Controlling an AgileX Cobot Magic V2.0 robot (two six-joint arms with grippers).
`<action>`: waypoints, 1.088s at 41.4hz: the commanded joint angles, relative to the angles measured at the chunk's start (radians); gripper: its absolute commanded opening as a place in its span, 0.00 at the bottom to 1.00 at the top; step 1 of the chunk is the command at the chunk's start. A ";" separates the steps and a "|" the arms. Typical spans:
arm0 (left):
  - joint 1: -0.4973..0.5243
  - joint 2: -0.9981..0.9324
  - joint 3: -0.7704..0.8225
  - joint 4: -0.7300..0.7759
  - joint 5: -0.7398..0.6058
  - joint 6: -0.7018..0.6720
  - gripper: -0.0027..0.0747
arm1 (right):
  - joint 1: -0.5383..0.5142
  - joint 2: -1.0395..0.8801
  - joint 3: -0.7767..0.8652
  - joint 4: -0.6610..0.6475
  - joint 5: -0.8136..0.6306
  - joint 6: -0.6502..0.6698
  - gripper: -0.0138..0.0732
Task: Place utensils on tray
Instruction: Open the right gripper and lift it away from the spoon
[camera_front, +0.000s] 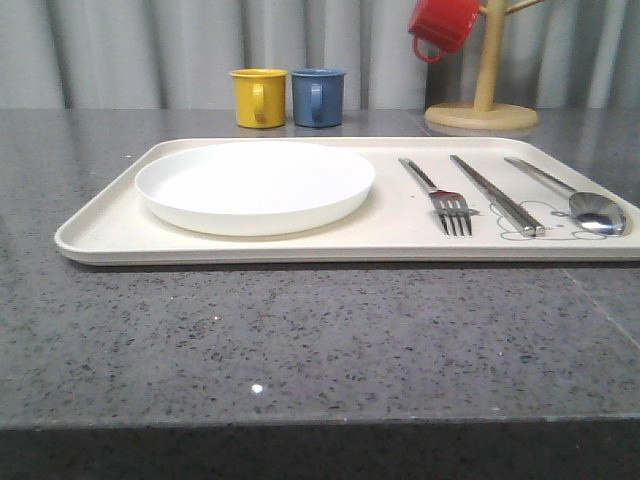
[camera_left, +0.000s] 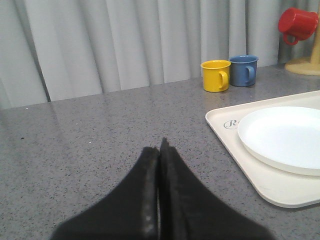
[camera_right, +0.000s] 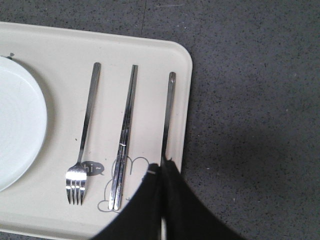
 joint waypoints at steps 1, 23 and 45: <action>0.002 0.013 -0.023 -0.011 -0.090 -0.010 0.01 | -0.001 -0.065 -0.005 -0.018 -0.047 -0.028 0.07; 0.002 0.013 -0.023 -0.011 -0.090 -0.010 0.01 | -0.001 -0.634 0.694 -0.019 -0.502 -0.057 0.07; 0.002 0.013 -0.023 -0.011 -0.090 -0.010 0.01 | -0.001 -1.338 1.232 -0.024 -0.728 -0.057 0.07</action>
